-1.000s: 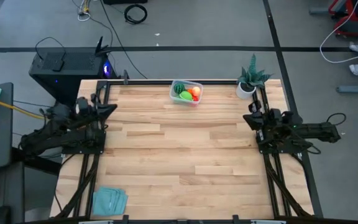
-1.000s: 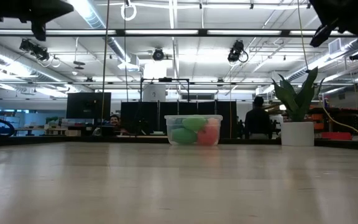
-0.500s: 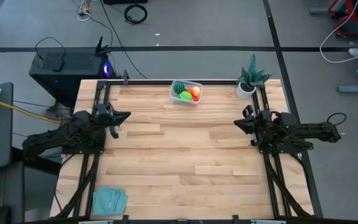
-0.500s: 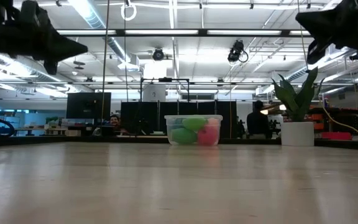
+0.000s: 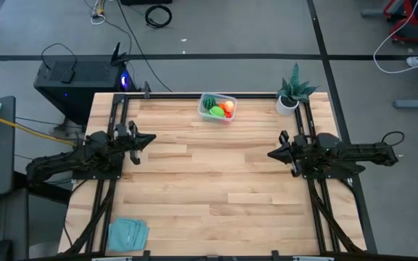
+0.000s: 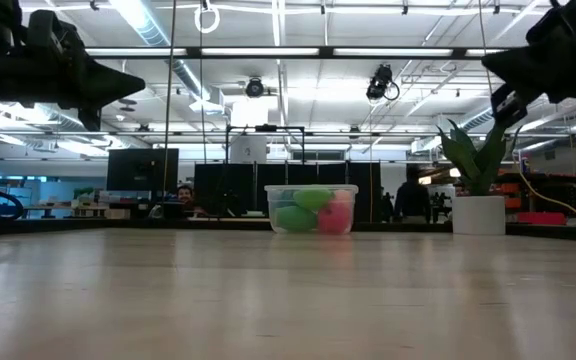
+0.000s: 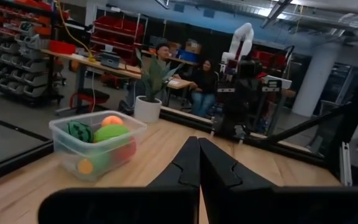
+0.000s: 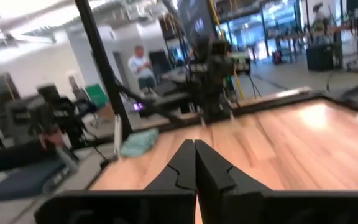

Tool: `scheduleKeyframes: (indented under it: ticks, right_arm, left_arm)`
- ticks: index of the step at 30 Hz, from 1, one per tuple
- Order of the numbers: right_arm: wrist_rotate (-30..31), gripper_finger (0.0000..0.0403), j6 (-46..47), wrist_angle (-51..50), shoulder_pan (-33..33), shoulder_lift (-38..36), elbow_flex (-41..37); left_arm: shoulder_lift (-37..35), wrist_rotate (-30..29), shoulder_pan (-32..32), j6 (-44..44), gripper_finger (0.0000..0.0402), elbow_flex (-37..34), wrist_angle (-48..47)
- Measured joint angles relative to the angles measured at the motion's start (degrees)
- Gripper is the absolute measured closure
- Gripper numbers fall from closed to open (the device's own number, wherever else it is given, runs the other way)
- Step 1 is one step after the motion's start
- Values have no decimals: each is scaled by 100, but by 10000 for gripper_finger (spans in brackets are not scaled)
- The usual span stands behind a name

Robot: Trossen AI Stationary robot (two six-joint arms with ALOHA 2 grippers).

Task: Pick and placing Produce into tupperware
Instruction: Return to Home Position

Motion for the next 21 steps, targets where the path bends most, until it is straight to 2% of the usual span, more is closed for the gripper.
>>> scheduleKeyframes:
  ticks: [4,12,21]
  right_arm:
    - [-3,397,-77,-470,0,5,0]
    - [-56,391,-197,-419,0,32,2]
    - [-43,392,-36,-418,0,33,2]
  left_arm:
    - [0,0,-2,-20,388,0,3]
    - [0,1,0,-29,360,-2,-27]
    - [0,2,0,-30,363,-4,-25]
